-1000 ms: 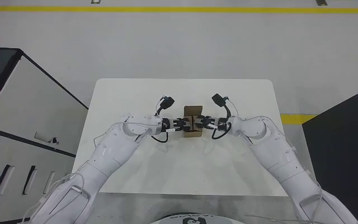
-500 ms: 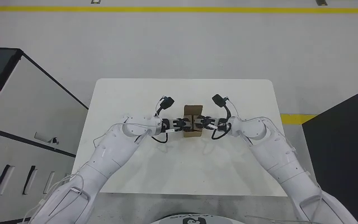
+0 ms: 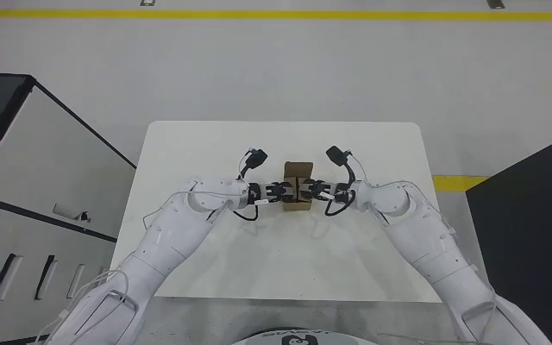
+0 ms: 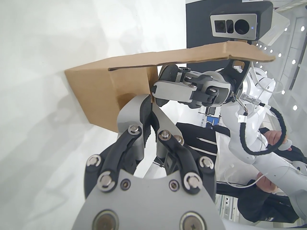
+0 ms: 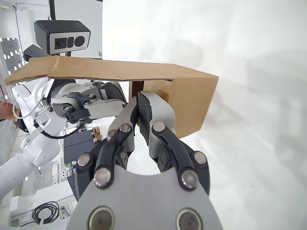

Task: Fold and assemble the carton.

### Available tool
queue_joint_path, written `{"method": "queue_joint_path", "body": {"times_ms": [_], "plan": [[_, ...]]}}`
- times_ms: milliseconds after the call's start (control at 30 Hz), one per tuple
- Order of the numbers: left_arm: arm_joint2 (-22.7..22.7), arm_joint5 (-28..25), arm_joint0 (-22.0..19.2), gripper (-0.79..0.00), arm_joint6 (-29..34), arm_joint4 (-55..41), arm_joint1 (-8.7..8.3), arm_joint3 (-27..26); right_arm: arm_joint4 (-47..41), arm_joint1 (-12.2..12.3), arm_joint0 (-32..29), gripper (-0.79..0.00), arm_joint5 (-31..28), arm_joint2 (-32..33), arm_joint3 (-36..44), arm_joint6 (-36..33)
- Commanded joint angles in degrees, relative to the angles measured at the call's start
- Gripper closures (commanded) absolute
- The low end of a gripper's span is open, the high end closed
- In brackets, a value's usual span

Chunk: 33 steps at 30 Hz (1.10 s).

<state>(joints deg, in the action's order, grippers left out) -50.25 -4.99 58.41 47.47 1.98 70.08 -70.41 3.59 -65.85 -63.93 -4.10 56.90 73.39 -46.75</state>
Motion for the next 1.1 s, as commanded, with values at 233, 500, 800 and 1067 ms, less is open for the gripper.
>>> {"method": "queue_joint_path", "body": {"times_ms": [233,500,800,1067], "plan": [[-0.4,-0.5,0.2,0.0,-0.3,0.1,0.02,-0.7,0.0,0.0,-0.2,0.0,0.2,0.2,1.1,0.4],[-0.3,0.3,0.2,0.0,-0.4,0.7,0.14,-0.4,0.3,0.1,-1.1,0.0,0.7,0.9,1.4,1.6],[0.0,1.2,-0.3,0.0,-0.6,1.0,0.4,0.5,-0.1,-0.1,-1.1,0.0,1.1,1.1,1.3,3.1],[0.3,0.0,-0.6,0.0,-0.5,0.0,0.76,1.2,0.0,0.1,-1.7,0.0,0.4,1.9,1.8,3.2]]}}
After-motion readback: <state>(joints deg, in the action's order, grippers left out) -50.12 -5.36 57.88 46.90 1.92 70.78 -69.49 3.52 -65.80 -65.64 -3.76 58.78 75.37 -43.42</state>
